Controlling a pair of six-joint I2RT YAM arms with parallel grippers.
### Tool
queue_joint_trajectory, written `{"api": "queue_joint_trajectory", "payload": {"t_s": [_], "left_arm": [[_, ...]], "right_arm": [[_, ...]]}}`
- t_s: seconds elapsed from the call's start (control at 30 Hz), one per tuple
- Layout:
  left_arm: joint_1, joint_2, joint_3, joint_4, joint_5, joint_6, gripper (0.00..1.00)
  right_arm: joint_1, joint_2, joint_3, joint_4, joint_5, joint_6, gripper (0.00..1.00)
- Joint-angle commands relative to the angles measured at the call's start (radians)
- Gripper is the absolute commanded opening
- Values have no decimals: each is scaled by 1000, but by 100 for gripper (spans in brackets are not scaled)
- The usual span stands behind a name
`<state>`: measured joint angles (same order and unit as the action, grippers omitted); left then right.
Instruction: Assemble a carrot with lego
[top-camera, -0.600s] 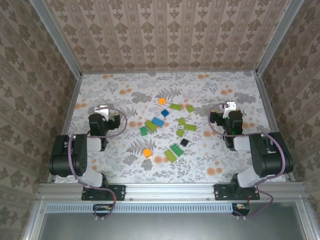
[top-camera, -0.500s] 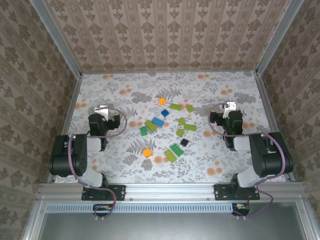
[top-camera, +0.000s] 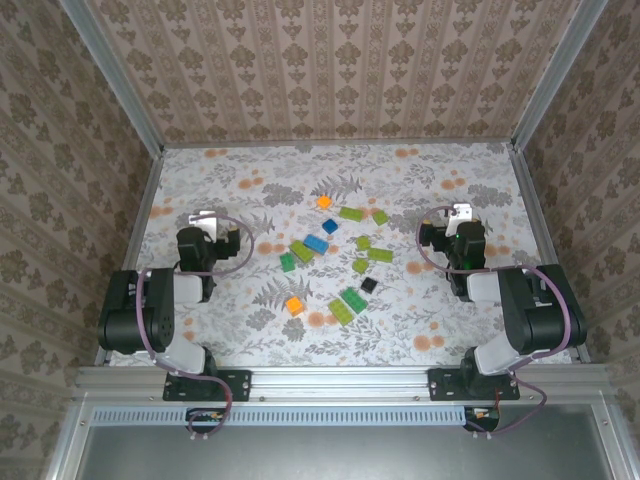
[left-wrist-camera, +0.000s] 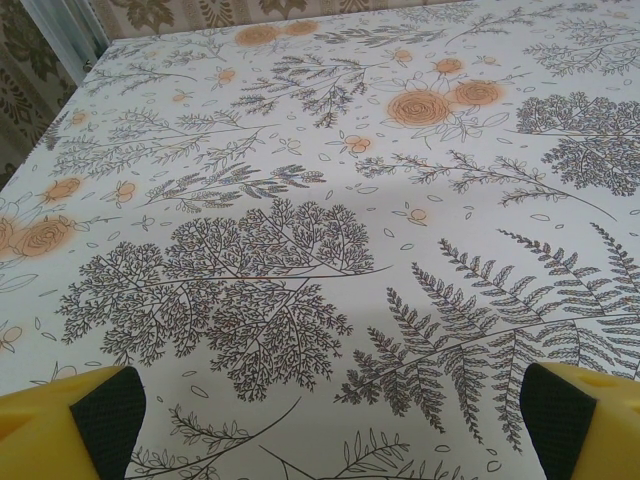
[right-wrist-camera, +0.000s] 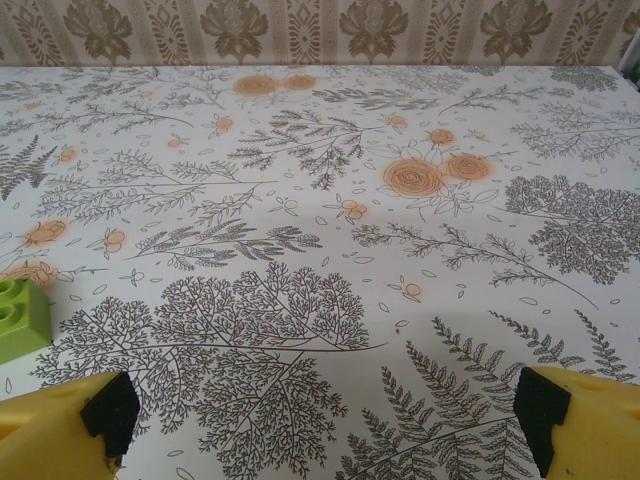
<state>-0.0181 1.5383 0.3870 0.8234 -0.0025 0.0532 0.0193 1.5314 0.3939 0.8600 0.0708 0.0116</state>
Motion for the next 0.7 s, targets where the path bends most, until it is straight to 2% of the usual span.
{"api": "queue_joint_trajectory", "payload": {"t_s": [0.0,0.13,0.23,0.37,0.43,0.53,0.6,0.63,0.67], "left_arm": [[3,-3,21,21,13,7,100],[-41,-51,-11,49,-124,10,100],[-71,-138,-9,-28,-220,13,100],[-129,-275,31,-184,-331,14,100],[-127,-343,66,-290,-330,-61,100],[-97,-430,143,-453,-239,-183,100],[-69,-479,207,-649,-309,-401,100],[-54,-501,255,-809,-373,-527,100],[-31,-524,295,-877,-350,-539,100]], "right_arm": [[-2,-25,38,-71,-7,20,100],[27,-114,85,-227,135,38,100],[55,-175,168,-418,207,54,100],[61,-224,302,-660,193,193,100],[61,-238,357,-763,155,232,100],[83,-258,416,-883,86,256,99],[133,-266,454,-961,62,238,96],[166,-265,476,-1001,56,225,94],[216,-259,503,-1046,61,213,93]]}}
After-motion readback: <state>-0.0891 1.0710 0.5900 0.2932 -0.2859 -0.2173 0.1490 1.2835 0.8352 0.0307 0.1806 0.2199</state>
